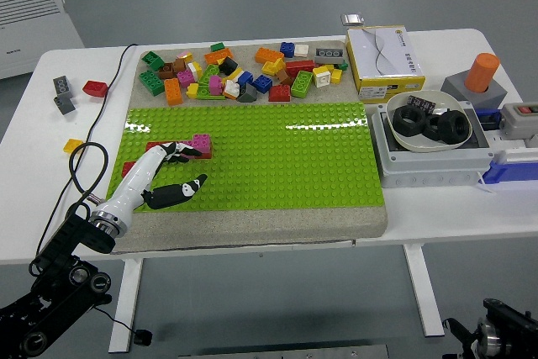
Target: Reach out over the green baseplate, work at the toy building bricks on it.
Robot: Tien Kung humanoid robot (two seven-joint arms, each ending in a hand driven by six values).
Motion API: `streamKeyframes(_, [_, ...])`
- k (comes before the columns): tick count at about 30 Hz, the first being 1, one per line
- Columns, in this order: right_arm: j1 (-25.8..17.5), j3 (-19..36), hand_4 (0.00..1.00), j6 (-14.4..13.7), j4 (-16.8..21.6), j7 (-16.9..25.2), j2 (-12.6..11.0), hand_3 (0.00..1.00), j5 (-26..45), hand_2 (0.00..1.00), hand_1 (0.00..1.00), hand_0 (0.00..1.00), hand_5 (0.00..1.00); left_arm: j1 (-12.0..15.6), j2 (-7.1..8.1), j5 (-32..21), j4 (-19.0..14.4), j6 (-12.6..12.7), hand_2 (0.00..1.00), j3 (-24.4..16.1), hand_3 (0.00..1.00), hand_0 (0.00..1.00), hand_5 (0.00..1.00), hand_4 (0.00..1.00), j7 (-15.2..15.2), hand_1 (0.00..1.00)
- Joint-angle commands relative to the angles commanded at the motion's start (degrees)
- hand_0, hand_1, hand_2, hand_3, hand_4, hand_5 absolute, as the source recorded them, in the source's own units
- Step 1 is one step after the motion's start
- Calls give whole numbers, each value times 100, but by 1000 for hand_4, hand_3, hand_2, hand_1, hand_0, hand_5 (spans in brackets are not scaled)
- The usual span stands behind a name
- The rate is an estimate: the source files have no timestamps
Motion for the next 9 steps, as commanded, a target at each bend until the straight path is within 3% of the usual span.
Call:
streamKeyframes(5, [15, 12, 861, 10, -49, 0, -38, 781, -34, 677, 578, 564, 998, 68, -40, 61, 8, -3, 748, -155, 656, 773, 216, 710, -5, 735])
streamKeyframes(9, [22, 29, 861, 9, -63, 0, -49, 781, -67, 677, 578, 564, 998, 149, -71, 208, -2, -84, 748, -510, 656, 773, 216, 710, -52, 735])
